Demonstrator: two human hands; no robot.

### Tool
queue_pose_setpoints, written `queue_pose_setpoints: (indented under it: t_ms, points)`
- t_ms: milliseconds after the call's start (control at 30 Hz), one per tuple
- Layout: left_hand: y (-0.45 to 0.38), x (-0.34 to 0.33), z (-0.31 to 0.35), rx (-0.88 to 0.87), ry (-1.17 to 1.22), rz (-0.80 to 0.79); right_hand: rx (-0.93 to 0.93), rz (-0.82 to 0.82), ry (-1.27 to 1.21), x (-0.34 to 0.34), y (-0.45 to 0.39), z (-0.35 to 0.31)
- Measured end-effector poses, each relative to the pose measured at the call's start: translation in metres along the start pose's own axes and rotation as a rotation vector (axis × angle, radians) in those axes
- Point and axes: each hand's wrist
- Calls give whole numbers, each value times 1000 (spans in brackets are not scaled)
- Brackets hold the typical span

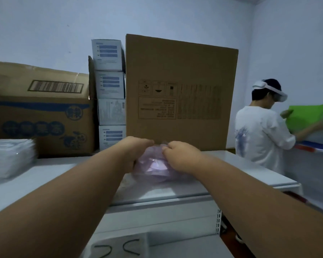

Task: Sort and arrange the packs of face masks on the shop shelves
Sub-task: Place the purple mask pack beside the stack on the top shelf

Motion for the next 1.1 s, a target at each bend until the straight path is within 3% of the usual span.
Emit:
queue_pose_setpoints:
  t_ms: [133, 300, 500, 667, 800, 900, 1000, 1100]
  points:
    - [-6, -2, -3, 47, 97, -30, -49, -63, -80, 0, 0, 11]
    - [-7, -8, -3, -21, 78, -64, 65, 28, -233, -11, 1, 7]
    - [-5, -3, 1, -72, 185, -107, 238, 107, -704, -13, 8, -2]
    - [2, 19, 0, -347, 261, 26, 183, 280, -659, -1, 13, 9]
    - [20, 33, 0, -505, 261, -29, 92, 96, -965, -1, 5, 0]
    - [28, 35, 0, -549, 231, -46, 218, 32, -1228, -5, -3, -13]
    - [36, 33, -2, -568, 173, -72, 377, 30, -1259, -5, -1, -28]
    - [48, 38, -2, -585, 226, -157, 464, 44, -1089, -6, 7, -46]
Point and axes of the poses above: each hand's wrist, its own y-axis away from the middle knuckle, its own x-axis out of the back of the hand, z = x × y, and after that the axes turned 14 degrees about -z, right-handed
